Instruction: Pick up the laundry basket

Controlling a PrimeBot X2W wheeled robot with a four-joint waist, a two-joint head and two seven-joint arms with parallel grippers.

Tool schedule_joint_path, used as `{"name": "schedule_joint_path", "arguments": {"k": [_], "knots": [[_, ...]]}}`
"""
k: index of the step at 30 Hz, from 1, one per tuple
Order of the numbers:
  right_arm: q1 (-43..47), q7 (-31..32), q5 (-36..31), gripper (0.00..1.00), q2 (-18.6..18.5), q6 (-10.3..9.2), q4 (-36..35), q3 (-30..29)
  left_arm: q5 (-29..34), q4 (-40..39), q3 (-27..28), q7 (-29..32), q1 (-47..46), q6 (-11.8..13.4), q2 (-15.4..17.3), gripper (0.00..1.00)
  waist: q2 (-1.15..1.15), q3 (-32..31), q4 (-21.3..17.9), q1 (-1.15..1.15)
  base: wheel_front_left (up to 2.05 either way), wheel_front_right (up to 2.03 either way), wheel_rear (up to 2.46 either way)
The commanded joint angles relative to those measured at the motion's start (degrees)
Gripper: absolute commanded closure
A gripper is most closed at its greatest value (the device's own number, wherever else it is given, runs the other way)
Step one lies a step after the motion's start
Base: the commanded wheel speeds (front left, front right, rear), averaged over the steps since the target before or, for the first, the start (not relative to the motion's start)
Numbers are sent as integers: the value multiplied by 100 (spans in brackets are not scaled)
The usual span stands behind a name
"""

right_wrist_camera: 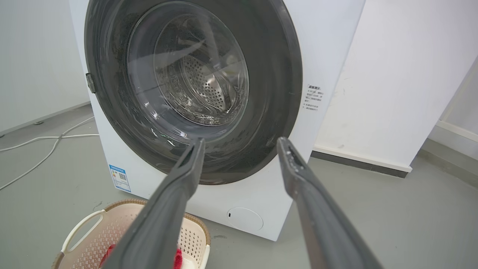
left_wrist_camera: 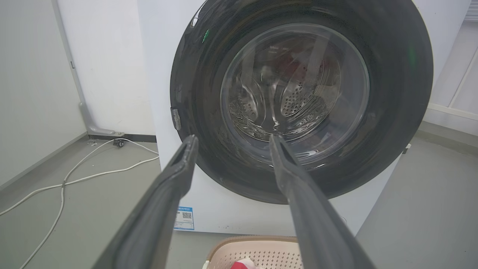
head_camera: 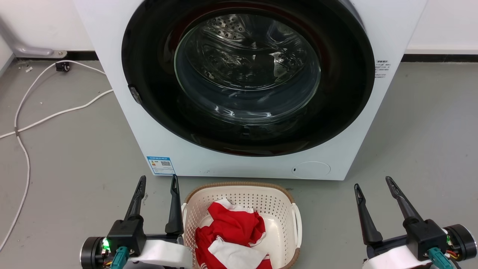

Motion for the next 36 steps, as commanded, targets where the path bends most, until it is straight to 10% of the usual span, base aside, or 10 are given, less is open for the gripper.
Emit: {"name": "schedule_joint_path", "arguments": {"k": [1,21,36], "knots": [[65,-16,27,0,-17,-2,-6,-3,-11,8,5,-16,49,-5,9,0,0,4,4,0,0,0,0],[-7,-16,85,0,-16,-2,-25,6,36,57,56,-16,-55,-22,10,0,0,97,-7,0,0,0,0],[-1413,-15,-428,0,-14,-3,1103,274,424,940,666,-14,-1365,-568,144,0,0,1401,-52,0,0,0,0]]}}
